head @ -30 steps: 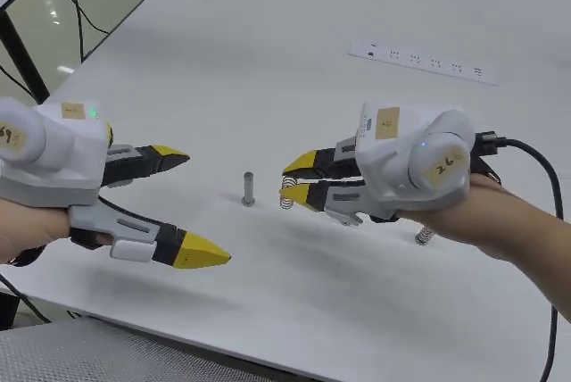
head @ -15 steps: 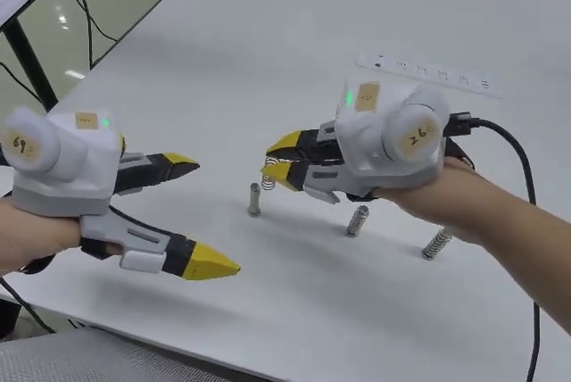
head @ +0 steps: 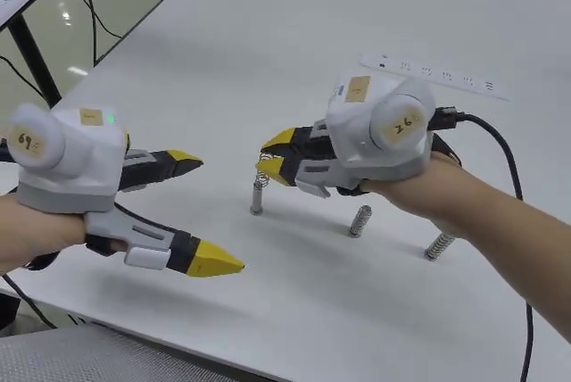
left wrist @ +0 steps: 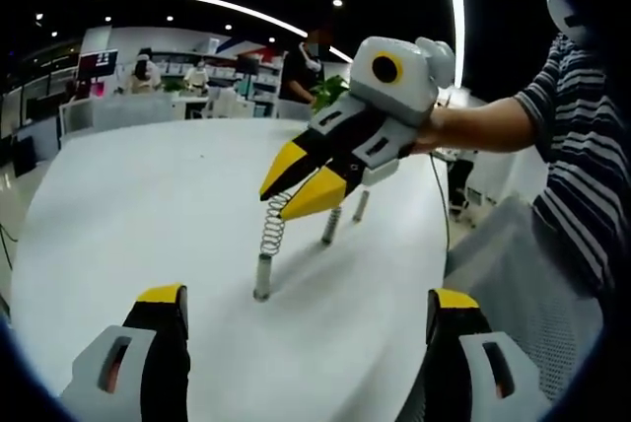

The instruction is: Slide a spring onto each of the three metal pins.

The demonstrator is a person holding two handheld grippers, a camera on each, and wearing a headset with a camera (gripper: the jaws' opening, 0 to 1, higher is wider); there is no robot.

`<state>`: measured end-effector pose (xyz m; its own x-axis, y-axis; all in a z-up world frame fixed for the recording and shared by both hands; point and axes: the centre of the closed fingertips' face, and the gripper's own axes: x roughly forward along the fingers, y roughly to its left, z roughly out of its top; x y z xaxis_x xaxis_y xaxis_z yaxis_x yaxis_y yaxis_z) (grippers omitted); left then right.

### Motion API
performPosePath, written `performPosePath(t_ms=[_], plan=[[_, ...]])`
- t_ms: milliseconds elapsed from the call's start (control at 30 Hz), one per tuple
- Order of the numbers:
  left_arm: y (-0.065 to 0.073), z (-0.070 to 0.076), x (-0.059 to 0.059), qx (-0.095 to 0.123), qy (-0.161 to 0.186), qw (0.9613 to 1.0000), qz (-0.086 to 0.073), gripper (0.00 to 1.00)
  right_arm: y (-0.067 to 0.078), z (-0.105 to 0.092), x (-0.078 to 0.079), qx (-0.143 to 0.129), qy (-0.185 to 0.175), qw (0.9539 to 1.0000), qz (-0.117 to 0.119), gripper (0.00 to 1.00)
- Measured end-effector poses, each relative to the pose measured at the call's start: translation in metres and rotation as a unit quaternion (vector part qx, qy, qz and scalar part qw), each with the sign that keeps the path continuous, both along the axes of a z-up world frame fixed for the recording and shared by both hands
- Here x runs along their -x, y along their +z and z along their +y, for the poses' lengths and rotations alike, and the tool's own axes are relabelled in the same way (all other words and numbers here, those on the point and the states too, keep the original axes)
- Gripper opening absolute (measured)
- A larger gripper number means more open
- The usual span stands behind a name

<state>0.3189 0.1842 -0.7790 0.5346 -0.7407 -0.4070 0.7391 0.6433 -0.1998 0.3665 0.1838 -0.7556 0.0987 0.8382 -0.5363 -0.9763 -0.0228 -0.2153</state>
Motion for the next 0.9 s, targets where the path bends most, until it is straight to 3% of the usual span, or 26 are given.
performPosePath(t_ms=[633,900], plan=[[-0.001,0.003,0.001,0.002,0.006,1.0,0.001,0.98,-0.016,0.005,-0.001,0.013,-0.001,0.9999,0.005,0.07],[-0.003,0.002,0.001,0.002,0.006,1.0,0.004,0.98,-0.04,0.006,0.0,0.035,0.003,0.9994,0.005,0.07]])
